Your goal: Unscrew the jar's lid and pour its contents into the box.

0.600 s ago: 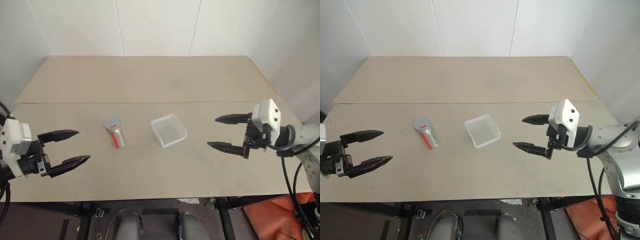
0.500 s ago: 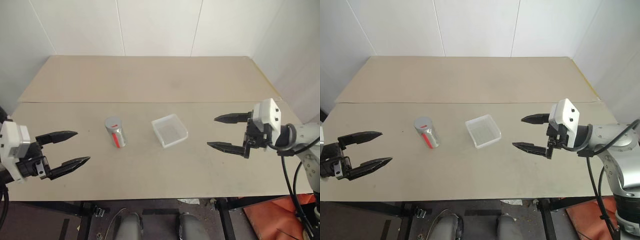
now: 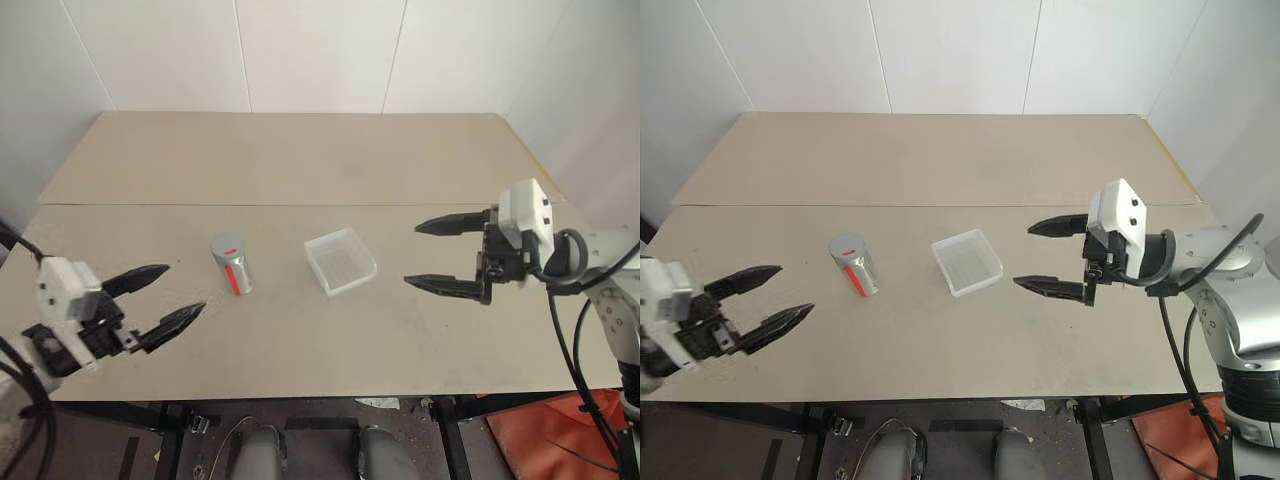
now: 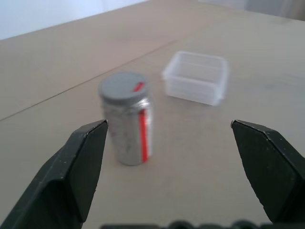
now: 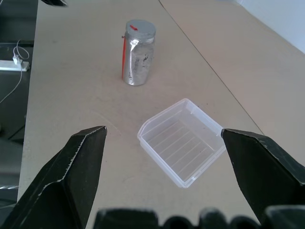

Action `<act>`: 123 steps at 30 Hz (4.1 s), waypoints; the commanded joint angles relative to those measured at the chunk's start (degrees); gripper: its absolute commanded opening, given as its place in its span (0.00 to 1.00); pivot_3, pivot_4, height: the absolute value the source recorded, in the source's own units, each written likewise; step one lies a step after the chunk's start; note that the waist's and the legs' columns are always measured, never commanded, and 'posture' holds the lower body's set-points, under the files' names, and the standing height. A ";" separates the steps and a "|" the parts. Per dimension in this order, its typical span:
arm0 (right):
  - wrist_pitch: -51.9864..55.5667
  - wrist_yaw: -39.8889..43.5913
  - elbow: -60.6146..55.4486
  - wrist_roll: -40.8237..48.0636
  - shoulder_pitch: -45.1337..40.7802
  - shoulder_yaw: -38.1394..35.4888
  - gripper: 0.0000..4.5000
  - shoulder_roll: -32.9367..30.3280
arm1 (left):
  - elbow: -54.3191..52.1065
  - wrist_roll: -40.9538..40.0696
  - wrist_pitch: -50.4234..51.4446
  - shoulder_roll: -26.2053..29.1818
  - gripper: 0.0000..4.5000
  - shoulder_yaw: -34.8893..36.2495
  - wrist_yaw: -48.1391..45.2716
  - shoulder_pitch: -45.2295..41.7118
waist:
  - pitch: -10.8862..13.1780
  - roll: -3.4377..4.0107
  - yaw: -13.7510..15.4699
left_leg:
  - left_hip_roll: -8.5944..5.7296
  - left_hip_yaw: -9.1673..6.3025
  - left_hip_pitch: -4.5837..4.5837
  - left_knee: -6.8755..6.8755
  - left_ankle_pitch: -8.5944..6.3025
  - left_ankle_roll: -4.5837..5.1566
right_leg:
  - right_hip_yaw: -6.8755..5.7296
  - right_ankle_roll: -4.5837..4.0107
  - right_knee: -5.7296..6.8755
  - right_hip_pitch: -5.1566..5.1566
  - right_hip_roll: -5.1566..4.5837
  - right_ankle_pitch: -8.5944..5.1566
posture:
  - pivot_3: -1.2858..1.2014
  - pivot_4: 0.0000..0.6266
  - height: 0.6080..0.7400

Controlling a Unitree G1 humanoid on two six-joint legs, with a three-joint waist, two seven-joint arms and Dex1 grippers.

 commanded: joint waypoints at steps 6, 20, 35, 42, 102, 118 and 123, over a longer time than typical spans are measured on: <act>2.30 1.66 1.15 1.20 -5.86 2.48 1.00 -1.08 | -1.83 9.55 -2.58 -9.10 1.00 -12.26 15.26 -6.02 | -0.01 -0.01 -0.03 | -0.02 -0.02 0.01 0.01 0.00 0.00 | 0.01 -0.02 0.02 0.00 0.00 0.01 | 0.52 0.24 1.00; -0.28 5.19 4.39 0.66 -8.22 3.15 1.00 -0.26 | 4.82 29.95 -11.50 -27.11 1.00 -26.91 35.81 -8.38 | -0.02 -0.02 0.12 | -0.07 -0.08 0.05 0.05 0.00 0.00 | -0.03 -0.01 0.00 0.16 -0.02 0.02 | 0.52 0.24 1.00; -1.03 4.98 3.51 0.45 -7.51 1.73 1.00 -1.10 | 17.06 37.63 -18.23 -34.38 1.00 -30.66 42.84 -16.97 | -0.02 -0.02 0.18 | -0.11 -0.13 0.15 0.06 0.00 0.00 | -0.07 0.00 -0.06 0.33 -0.03 0.02 | 0.52 0.24 1.00; -1.85 5.21 3.69 0.27 -7.54 1.60 1.00 -1.69 | 22.17 40.86 -20.43 -37.98 1.00 -31.78 47.27 -21.36 | -0.02 -0.03 0.27 | -0.13 -0.16 0.17 0.06 0.00 0.00 | -0.09 0.01 -0.08 0.37 -0.04 0.03 | 0.52 0.24 1.00; 17.16 -27.99 5.62 -4.21 -29.68 18.36 1.00 34.69 | 44.09 9.11 -16.34 -8.43 0.43 -30.87 -32.52 -53.35 | 0.01 0.03 -0.58 | -0.09 -0.19 -0.41 0.06 0.03 -0.02 | -0.13 0.02 0.13 -0.34 0.02 0.02 | 0.52 0.24 1.00; 3.26 3.84 15.16 3.20 -30.31 16.96 0.61 31.64 | 42.88 3.93 -11.63 -6.59 0.43 -32.62 -45.28 -55.79 | 0.02 0.04 -0.27 | -0.08 -0.19 -0.42 0.07 0.03 -0.02 | -0.17 0.03 0.08 -0.29 0.03 0.02 | 0.52 0.24 1.00; -5.54 25.37 31.19 4.94 -36.82 20.43 0.61 32.94 | 39.87 -2.23 -8.44 -4.56 0.43 -36.96 -48.01 -58.45 | 0.03 0.04 -0.61 | -0.07 -0.20 -0.39 0.11 0.03 -0.02 | -0.17 0.03 0.09 -0.27 0.04 0.02 | 0.52 0.24 1.00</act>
